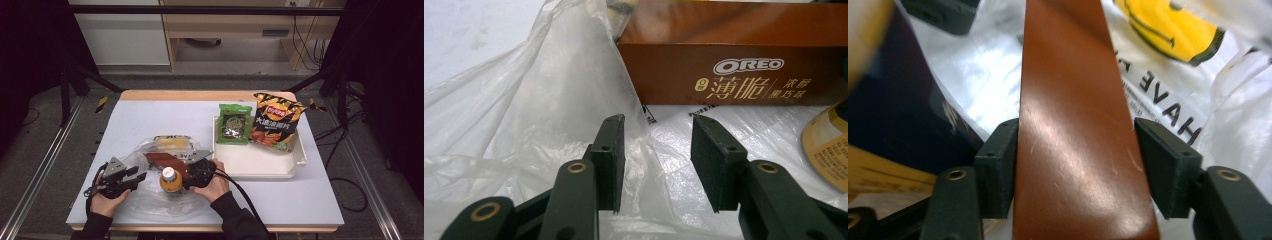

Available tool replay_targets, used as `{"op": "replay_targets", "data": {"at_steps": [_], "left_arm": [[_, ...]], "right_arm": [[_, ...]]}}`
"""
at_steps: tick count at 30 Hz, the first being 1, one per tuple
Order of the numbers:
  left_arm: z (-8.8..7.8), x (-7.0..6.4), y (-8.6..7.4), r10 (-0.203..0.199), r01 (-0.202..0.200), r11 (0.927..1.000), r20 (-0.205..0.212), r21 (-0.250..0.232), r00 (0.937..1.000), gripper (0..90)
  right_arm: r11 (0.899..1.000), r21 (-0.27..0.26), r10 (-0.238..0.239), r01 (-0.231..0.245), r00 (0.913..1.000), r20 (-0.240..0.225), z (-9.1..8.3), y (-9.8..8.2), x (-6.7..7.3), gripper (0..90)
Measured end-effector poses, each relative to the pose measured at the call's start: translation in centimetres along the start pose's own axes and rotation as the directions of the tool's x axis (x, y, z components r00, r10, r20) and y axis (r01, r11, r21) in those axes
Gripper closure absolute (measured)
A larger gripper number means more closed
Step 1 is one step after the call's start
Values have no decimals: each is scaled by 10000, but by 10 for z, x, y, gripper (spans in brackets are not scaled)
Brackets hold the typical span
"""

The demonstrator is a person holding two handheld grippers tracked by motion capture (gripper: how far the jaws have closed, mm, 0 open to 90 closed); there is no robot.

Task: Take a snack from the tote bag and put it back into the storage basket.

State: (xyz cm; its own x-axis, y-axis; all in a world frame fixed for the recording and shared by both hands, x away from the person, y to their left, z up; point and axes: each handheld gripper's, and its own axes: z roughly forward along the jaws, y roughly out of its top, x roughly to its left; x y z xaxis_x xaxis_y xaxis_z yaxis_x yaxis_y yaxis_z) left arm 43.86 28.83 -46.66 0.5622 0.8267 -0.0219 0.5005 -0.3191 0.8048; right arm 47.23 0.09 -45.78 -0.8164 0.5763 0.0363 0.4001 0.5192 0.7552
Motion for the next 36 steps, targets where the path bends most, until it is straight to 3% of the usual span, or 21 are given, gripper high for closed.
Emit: {"op": "replay_targets", "data": {"at_steps": [9, 24, 30, 36], "left_arm": [[0, 0, 0, 8, -8, 10000, -26, 3, 10000, 572], [-1, 1, 2, -52, 50, 9999, -163, -120, 9999, 568], [-7, 2, 11, -86, 71, 9988, -328, -480, 9994, 567], [-1, 9, 7, -387, 374, 9988, -411, -319, 9984, 574]], "right_arm": [[9988, -128, -478, 480, 9987, 165, 0, 0, 2, 434], [9933, -802, -871, 836, 9954, -401, -33, 3, 1, 434], [9906, -644, -1231, 1207, 9918, -347, -42, 0, 3, 434], [9868, -878, -1400, 1360, 9893, -417, -55, 1, 3, 435]]}}
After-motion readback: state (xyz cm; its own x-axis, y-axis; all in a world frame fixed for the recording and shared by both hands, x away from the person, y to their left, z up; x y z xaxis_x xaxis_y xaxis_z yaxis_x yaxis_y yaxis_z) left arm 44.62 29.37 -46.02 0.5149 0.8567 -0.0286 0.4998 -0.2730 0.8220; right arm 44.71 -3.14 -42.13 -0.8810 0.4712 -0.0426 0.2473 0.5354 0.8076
